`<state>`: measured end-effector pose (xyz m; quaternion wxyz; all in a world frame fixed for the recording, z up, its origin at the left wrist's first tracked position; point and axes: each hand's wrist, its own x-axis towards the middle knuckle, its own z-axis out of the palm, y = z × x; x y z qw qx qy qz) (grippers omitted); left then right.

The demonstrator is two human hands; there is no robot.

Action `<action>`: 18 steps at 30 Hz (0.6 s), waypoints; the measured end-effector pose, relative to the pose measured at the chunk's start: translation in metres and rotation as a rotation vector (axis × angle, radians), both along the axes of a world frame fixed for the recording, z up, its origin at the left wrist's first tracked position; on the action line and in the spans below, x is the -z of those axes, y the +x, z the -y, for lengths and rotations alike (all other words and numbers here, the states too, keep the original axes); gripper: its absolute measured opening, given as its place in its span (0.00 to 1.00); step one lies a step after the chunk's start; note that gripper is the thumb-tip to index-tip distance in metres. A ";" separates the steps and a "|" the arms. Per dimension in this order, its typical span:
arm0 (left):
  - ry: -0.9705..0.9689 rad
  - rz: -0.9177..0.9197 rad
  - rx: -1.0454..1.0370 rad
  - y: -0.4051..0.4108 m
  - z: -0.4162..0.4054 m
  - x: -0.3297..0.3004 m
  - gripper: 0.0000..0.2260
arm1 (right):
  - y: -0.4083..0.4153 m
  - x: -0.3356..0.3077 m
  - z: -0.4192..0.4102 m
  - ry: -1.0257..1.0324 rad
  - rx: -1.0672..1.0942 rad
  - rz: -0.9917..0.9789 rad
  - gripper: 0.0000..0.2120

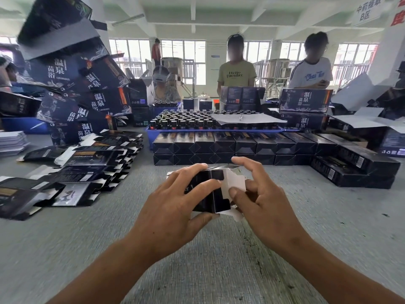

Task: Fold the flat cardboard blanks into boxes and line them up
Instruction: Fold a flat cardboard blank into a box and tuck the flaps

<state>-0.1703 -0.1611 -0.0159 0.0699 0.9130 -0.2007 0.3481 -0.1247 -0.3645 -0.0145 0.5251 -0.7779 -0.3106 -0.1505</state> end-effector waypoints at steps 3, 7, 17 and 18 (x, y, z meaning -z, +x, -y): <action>-0.030 0.015 0.000 -0.001 0.000 -0.001 0.25 | 0.000 0.000 0.000 -0.084 0.023 0.111 0.17; -0.037 0.018 -0.020 -0.001 0.001 0.000 0.26 | 0.001 0.000 0.000 -0.118 0.032 0.144 0.17; -0.033 0.016 -0.028 0.000 0.001 0.003 0.29 | -0.001 -0.001 0.000 -0.095 0.037 0.090 0.16; -0.027 0.013 -0.029 0.000 0.001 0.002 0.28 | -0.001 -0.002 0.001 -0.100 0.028 0.081 0.16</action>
